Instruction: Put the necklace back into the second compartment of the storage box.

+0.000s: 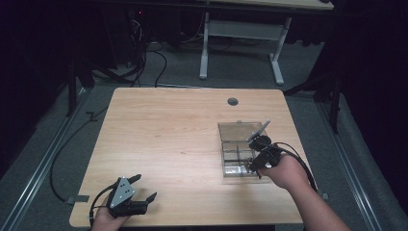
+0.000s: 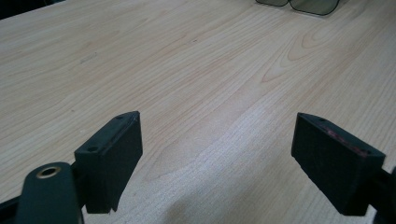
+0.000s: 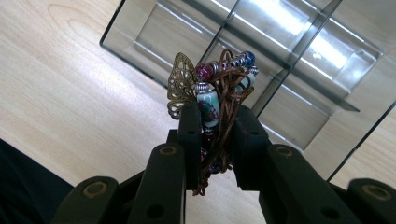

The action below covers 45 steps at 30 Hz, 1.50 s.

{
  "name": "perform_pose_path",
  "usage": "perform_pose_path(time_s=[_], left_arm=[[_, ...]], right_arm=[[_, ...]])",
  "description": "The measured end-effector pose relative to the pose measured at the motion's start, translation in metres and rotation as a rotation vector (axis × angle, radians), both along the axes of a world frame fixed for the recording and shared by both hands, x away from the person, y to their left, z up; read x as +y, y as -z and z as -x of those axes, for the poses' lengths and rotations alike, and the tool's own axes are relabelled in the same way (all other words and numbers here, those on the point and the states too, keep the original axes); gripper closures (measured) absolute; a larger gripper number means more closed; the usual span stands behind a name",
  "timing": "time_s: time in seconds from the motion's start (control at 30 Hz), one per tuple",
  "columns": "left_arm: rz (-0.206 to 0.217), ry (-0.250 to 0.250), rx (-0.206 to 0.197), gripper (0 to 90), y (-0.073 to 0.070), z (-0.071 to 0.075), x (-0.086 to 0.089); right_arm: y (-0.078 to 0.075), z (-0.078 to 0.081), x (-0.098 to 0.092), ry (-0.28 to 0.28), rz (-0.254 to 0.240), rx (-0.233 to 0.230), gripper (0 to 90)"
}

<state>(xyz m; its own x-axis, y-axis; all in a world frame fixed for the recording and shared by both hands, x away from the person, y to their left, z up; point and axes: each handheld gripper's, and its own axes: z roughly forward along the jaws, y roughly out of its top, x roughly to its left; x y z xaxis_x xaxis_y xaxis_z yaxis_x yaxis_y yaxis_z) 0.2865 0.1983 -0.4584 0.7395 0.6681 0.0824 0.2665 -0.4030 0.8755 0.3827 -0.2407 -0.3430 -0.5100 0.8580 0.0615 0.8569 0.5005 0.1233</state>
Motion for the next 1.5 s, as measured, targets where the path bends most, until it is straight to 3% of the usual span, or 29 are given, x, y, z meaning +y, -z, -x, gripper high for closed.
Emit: perform_pose_path(time_s=[0.33,0.37,0.43,0.83,1.1,1.5], left_arm=[[0.0,0.004,0.001,17.0,0.0,0.0,0.0],[-0.003,0.005,0.004,17.0,0.0,0.0,0.0],[-0.003,0.004,0.004,17.1,0.0,0.0,0.0],[-0.003,0.004,0.004,17.2,-0.001,0.0,0.001],[-0.003,0.005,0.004,17.2,-0.001,0.0,0.001],[-0.004,0.006,0.005,17.3,-0.001,0.0,0.001]], right_arm=[[0.002,-0.015,0.001,0.002,0.015,0.004,76.5],[0.003,-0.019,0.001,0.023,0.014,0.012,76.5],[0.006,-0.023,0.0,0.006,0.013,0.006,76.5],[0.022,-0.051,-0.004,0.036,0.019,0.015,76.5],[0.027,-0.068,-0.001,0.032,0.05,0.011,76.5],[0.038,-0.081,-0.002,0.034,0.066,0.046,76.5]])
